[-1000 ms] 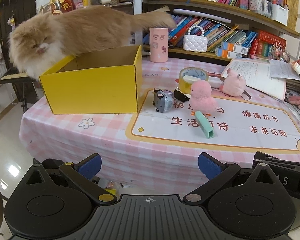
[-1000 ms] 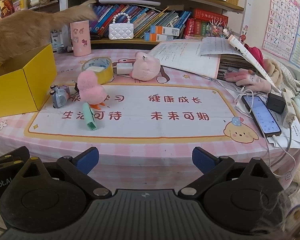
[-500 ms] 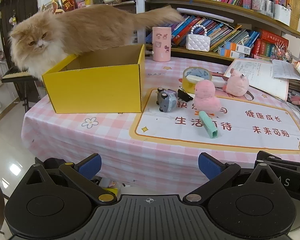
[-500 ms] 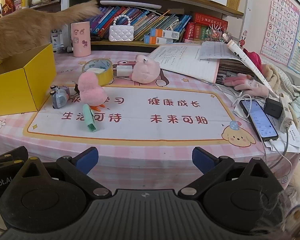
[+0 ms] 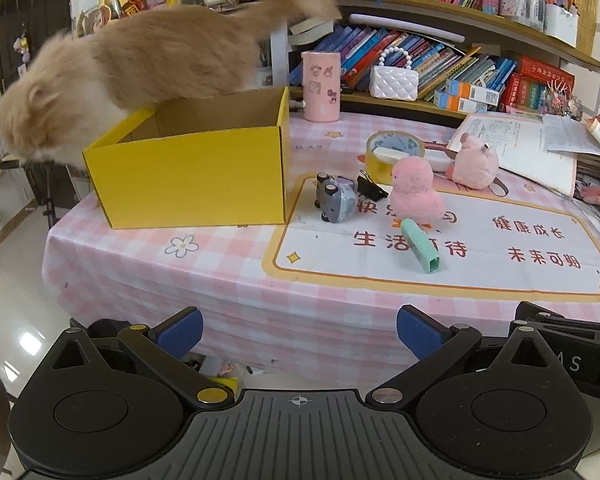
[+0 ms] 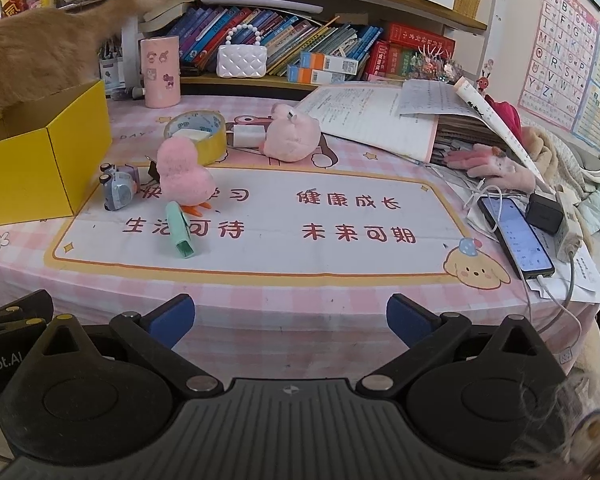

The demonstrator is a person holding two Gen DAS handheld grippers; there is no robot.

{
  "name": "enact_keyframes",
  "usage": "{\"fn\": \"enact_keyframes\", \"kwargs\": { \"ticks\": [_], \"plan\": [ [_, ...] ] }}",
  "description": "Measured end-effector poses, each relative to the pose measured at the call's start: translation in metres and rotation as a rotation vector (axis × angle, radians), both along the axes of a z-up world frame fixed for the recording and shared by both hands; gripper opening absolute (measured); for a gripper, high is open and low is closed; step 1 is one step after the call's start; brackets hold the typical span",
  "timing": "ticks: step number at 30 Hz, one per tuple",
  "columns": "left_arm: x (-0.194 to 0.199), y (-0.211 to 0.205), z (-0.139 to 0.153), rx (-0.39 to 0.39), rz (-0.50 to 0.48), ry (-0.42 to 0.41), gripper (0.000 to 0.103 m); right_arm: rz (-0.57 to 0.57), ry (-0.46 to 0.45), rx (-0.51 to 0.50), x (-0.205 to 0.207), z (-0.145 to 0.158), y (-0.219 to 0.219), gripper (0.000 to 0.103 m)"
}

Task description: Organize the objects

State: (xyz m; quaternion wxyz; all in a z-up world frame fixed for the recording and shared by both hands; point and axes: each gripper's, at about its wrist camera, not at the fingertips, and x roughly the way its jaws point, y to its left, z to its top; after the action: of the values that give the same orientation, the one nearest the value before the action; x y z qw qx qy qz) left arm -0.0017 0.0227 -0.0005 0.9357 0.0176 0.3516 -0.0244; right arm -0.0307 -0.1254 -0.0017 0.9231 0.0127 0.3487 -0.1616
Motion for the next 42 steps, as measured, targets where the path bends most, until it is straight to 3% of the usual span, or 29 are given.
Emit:
{"fn": "enact_keyframes", "kwargs": {
  "ticks": [5,17,26,32,42],
  "plan": [
    [0.000,0.004,-0.001,-0.024,-0.014,0.021,0.103,-0.008,-0.006,-0.018,-0.003,0.001,0.003,0.103],
    [-0.006,0.010,0.002,-0.026,-0.012,-0.047,0.103,-0.007,-0.009,0.006,-0.005,0.002,0.006,0.103],
    [0.005,0.013,-0.001,-0.051,-0.032,-0.014,0.103,0.005,-0.011,0.058,0.000,-0.001,0.002,0.103],
    [0.008,0.013,-0.011,-0.120,-0.032,0.030,0.103,0.048,0.019,0.046,0.004,-0.006,-0.001,0.103],
    [0.032,-0.004,-0.017,-0.097,0.028,0.081,0.103,0.149,0.080,0.045,0.028,-0.017,-0.018,0.103]
  ]
}}
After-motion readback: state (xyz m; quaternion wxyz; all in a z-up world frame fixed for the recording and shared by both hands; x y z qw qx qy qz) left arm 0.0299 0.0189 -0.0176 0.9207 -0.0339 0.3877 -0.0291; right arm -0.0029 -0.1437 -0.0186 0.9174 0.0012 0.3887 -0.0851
